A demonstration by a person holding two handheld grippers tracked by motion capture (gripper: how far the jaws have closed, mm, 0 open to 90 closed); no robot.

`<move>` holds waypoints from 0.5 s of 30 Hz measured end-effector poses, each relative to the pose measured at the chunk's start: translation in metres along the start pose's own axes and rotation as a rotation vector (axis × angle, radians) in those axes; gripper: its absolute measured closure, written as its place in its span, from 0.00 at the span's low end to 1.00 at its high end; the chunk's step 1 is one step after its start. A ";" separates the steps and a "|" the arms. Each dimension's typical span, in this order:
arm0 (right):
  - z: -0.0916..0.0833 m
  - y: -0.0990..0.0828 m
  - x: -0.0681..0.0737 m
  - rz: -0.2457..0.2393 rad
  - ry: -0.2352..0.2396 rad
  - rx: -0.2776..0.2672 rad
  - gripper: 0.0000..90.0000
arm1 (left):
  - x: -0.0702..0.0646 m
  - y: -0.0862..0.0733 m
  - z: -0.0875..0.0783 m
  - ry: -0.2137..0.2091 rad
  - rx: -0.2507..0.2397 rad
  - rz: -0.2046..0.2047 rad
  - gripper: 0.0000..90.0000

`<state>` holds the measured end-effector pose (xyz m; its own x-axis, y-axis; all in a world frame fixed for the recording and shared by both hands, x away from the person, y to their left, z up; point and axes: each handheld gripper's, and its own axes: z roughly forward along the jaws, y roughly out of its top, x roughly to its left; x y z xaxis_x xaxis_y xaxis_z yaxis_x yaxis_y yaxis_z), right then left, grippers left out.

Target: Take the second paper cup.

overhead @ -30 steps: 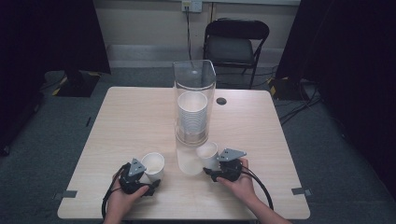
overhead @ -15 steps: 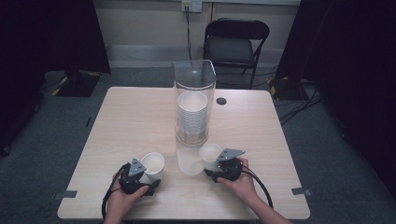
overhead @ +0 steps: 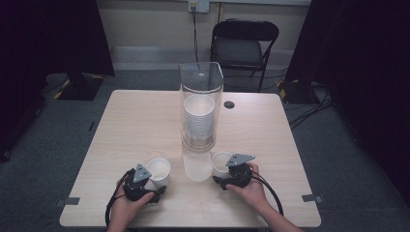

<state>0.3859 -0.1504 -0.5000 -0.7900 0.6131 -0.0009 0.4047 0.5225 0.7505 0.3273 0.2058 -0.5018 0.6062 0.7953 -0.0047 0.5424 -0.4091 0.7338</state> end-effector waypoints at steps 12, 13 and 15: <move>-0.007 -0.005 -0.013 0.015 -0.047 0.007 0.25 | 0.000 0.000 0.000 0.000 0.000 0.000 0.13; -0.009 -0.005 -0.013 0.019 -0.042 0.005 0.25 | 0.000 0.000 0.000 0.000 0.000 0.001 0.13; -0.014 -0.005 -0.012 0.002 -0.045 0.000 0.24 | 0.000 0.000 0.000 0.000 0.000 0.000 0.13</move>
<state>0.3867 -0.1691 -0.4946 -0.7679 0.6399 -0.0294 0.4057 0.5214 0.7507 0.3273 0.2057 -0.5018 0.6062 0.7953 -0.0049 0.5426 -0.4091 0.7337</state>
